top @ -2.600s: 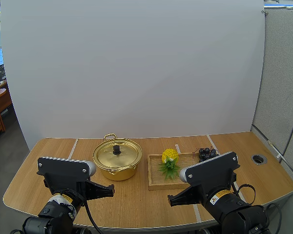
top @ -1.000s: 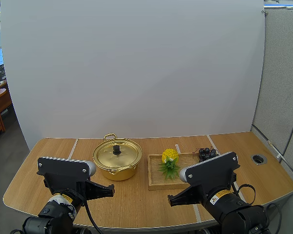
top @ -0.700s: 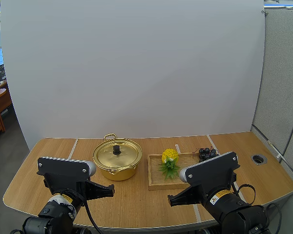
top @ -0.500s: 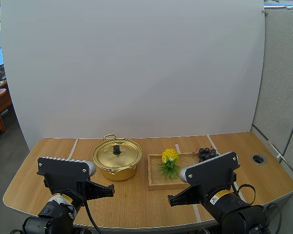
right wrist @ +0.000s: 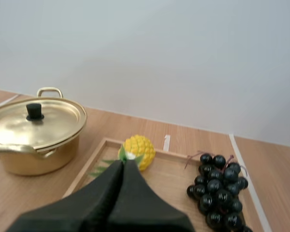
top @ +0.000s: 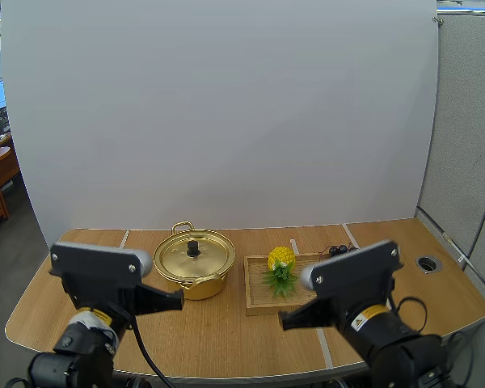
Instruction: Open the pot, put the pineapple inside, and close it
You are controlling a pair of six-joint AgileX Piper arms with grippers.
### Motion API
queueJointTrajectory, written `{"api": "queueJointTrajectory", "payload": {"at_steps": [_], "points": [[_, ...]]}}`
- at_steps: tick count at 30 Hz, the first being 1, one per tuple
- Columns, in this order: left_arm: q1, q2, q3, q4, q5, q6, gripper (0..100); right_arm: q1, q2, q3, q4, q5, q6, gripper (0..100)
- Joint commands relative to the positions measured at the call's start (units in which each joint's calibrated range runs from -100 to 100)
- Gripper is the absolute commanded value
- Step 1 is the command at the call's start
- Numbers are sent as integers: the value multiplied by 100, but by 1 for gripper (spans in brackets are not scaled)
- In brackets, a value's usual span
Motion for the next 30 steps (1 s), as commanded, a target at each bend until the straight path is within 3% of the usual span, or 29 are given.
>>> {"api": "queueJointTrajectory", "payload": {"at_steps": [1,6,11,16,21,26,30], "points": [[-16,-16,-967,197,-179,47,0,-21,-38,-1190,-84,553,16,0],[-16,-16,-1605,197,8,153,0,-21,-38,-2159,-293,1771,16,0],[-16,-16,-2537,172,1625,142,0,-21,-38,-3096,-305,3408,95,0],[-16,-16,-3368,172,3407,142,0,-21,-38,-3715,-380,4512,779,0],[-16,-16,-4158,172,4705,142,0,-21,-38,-4059,-358,5404,919,0],[-16,-16,-4462,172,5086,142,0,-21,-38,-4097,-328,6199,919,0],[-16,-16,-4465,172,5344,142,0,-21,-38,-4097,-339,6201,919,0]]}}
